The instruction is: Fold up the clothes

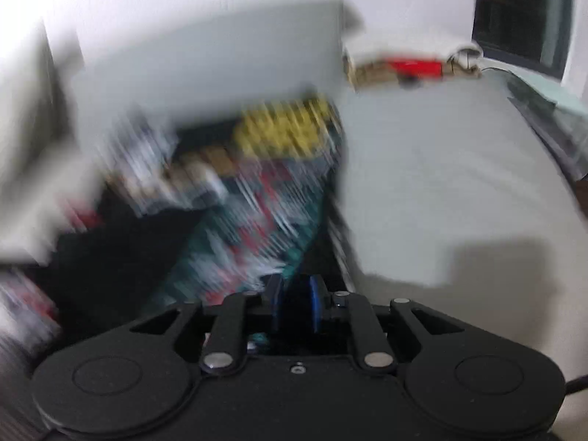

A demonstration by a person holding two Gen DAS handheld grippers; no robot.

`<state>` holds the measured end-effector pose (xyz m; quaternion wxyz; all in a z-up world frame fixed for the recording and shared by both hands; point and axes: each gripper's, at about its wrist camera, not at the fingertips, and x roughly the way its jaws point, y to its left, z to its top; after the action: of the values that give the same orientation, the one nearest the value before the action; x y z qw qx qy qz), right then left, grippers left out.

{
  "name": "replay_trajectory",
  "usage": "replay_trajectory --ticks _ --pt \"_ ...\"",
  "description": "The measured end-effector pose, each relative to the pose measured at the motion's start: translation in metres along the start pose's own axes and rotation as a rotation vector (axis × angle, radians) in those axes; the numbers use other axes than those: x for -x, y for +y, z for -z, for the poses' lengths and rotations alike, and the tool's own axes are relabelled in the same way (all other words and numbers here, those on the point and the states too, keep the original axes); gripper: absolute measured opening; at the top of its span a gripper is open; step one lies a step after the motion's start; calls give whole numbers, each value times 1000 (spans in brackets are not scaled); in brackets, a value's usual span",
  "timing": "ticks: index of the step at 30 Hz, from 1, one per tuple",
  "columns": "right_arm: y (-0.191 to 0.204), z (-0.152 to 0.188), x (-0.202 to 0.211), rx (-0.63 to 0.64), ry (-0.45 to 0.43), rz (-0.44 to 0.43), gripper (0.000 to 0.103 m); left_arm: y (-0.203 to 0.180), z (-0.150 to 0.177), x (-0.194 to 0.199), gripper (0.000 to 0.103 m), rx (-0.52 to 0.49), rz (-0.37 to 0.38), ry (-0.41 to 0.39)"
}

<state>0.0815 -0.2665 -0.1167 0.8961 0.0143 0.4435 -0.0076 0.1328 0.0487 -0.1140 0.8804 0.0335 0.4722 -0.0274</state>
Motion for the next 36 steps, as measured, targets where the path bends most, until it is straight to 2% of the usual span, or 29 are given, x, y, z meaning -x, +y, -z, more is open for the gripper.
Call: replay_trajectory --ticks 1,2,6,9,11,13,16,22,25,27,28,29,30,33,36 --pt "3 7 -16 57 79 63 3 0 4 -3 38 -6 -4 -7" --pt "4 17 -25 90 95 106 0 0 6 -2 38 -11 -5 -11" --pt "9 12 -25 55 109 142 0 7 6 0 38 7 10 -11" --pt "4 10 -4 16 82 106 1 11 7 14 38 10 20 -39" --pt "-7 9 20 -33 33 58 8 17 9 32 38 21 33 -76" --pt "-17 6 41 -66 -17 8 10 23 8 47 38 30 42 -116" --pt "-37 -11 47 -168 -64 -64 10 26 -2 57 38 32 38 -163" --pt "-33 -59 3 -247 -79 -146 10 10 -35 15 38 14 5 -144" --pt "-21 -79 -32 -231 -83 -132 10 5 -43 -13 40 3 -48 -128" --pt "-19 -85 -63 -249 -54 -128 10 7 -45 -35 44 27 -54 -78" --pt "-18 -83 -81 -237 -1 -98 8 10 -43 -43 45 42 -42 -61" --pt "-17 -80 -100 -224 56 -66 0 12 -41 -48 47 51 -33 -48" --pt "-15 -74 -115 -204 84 -51 0 13 -40 -50 48 44 -33 -49" --pt "-7 -72 -112 -186 66 -14 0 11 -41 -46 48 10 -39 -44" --pt "-9 -75 -87 -186 62 -30 1 14 -41 -27 47 3 -51 -50"
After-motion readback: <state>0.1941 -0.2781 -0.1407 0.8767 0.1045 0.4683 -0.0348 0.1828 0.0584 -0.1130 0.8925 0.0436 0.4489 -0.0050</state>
